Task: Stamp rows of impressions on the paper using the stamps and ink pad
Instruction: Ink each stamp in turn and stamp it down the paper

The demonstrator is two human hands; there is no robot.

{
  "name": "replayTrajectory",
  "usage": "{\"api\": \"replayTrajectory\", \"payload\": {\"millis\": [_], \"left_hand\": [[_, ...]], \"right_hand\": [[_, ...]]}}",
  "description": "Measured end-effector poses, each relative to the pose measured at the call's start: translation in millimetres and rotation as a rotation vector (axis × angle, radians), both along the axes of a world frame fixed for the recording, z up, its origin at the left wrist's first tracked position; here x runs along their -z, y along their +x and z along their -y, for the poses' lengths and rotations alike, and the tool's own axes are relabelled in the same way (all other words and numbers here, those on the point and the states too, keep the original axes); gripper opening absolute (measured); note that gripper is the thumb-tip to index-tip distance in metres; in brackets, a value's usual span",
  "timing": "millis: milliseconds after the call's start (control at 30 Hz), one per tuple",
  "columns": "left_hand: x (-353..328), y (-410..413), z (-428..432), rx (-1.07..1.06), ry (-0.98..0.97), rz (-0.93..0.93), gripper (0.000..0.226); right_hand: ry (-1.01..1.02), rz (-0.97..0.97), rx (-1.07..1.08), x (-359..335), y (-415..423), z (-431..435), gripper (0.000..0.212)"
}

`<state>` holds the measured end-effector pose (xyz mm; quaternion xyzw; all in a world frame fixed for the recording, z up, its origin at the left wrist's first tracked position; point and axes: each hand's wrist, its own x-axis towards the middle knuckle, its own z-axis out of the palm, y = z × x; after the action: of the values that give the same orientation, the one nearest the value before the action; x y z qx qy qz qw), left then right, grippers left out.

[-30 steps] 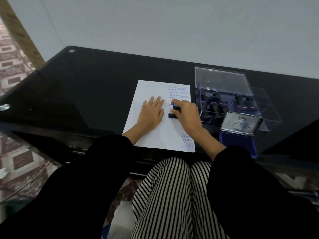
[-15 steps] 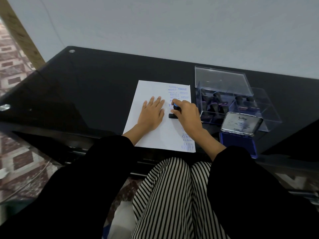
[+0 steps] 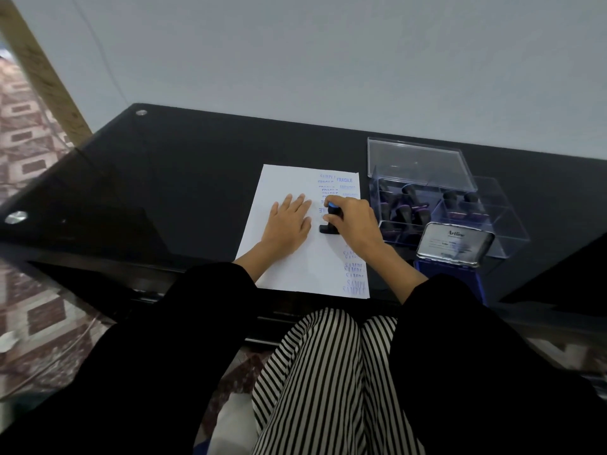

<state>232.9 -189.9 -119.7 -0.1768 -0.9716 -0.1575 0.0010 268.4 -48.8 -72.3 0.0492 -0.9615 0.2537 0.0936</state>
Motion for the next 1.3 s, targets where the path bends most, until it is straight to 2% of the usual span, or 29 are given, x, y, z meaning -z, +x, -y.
{"api": "replayTrajectory", "payload": {"millis": [167,400,867,1100,1300], "left_hand": [[-20.0,-5.4,3.1,0.008,0.090,-0.004,0.044],[-50.3,3.1,-4.6,0.030,0.136,-0.037,0.041],[-89.3,43.3,-59.1,0.211,0.221,-0.088,0.037],[-66.7,80.0,-103.3,0.371,0.211,-0.064,0.037],[-39.6,100.8,-127.3,0.433,0.140,-0.178,0.050]], "right_hand": [[-0.177,-0.172,0.070,-16.3,4.9,-11.5,0.015],[-0.199,-0.221,0.108,-46.3,10.5,-32.6,0.010],[-0.209,-0.193,0.274,-56.6,60.9,-97.4,0.016],[-0.146,-0.145,0.346,-37.3,105.9,-130.0,0.019],[-0.082,-0.119,0.381,-24.4,126.7,-142.2,0.016]]}}
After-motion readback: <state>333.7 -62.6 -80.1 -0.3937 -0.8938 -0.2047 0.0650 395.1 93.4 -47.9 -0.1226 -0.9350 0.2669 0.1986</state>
